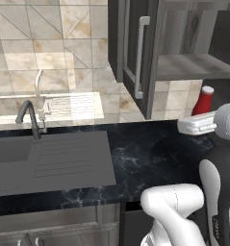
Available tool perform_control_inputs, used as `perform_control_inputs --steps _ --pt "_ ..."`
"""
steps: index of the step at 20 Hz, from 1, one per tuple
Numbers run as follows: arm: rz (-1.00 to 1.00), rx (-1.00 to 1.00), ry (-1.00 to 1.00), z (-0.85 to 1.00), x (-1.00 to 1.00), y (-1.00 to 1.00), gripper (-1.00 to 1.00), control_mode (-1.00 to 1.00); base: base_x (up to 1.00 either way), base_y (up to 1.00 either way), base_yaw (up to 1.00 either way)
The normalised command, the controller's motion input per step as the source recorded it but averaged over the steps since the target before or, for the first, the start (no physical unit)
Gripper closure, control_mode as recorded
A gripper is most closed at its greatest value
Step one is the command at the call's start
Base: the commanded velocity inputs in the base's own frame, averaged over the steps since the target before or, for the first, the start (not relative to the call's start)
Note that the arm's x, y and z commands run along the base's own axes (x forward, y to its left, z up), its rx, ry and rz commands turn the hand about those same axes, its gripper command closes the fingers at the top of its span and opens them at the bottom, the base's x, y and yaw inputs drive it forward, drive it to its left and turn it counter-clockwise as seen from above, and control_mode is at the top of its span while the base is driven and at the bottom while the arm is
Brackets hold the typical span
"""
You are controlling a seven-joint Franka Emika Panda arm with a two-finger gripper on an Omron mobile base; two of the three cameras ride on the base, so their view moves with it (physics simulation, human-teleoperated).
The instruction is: Take 2 condiments from the cabinet and move them on the counter near the stove.Make sure the condiments are lined up with each other, next to each other.
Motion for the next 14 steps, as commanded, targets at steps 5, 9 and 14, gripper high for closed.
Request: perform_control_inputs --steps 5,9,14 --pt "0.0 0.0 0.0 -0.05 0.0 0.01 1.0 -1.0 0.0 0.0 0.0" --pt "0.0 0.0 0.0 -0.06 0.0 0.0 1.0 -1.0 0.0 0.0 0.0" --pt "0.0 0.0 0.0 -0.03 0.0 0.0 1.0 -1.0 0.0 0.0 0.0"
